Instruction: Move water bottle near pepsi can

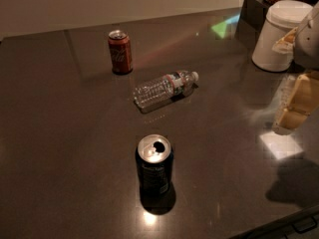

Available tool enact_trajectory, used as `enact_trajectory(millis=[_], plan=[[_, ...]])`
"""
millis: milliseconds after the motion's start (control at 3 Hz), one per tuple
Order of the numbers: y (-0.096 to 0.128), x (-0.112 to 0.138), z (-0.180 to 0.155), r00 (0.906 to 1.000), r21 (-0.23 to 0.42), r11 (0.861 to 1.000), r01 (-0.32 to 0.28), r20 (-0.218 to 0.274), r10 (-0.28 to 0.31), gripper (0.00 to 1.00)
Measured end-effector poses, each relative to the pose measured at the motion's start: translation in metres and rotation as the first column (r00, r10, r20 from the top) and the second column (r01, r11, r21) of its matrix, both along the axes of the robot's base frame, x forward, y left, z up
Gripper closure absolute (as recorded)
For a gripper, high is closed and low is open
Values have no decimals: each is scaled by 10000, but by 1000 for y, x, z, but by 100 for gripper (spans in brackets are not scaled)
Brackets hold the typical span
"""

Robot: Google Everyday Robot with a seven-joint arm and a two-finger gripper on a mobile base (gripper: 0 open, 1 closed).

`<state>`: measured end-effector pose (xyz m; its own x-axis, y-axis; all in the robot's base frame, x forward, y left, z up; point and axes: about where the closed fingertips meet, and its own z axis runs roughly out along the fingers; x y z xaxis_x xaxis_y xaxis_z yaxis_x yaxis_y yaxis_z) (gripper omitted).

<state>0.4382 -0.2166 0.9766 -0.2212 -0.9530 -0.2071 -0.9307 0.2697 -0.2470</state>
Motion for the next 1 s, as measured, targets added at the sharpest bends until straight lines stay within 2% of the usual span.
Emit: enact_trajectory(millis=[333, 667, 1000], plan=[[0, 0, 0, 10000, 0, 10000, 0, 2, 0, 0], [12, 11, 3, 9994, 300, 9990, -321, 127, 317, 0], [31, 28, -3, 9961, 473, 9950, -881, 74, 878, 0]])
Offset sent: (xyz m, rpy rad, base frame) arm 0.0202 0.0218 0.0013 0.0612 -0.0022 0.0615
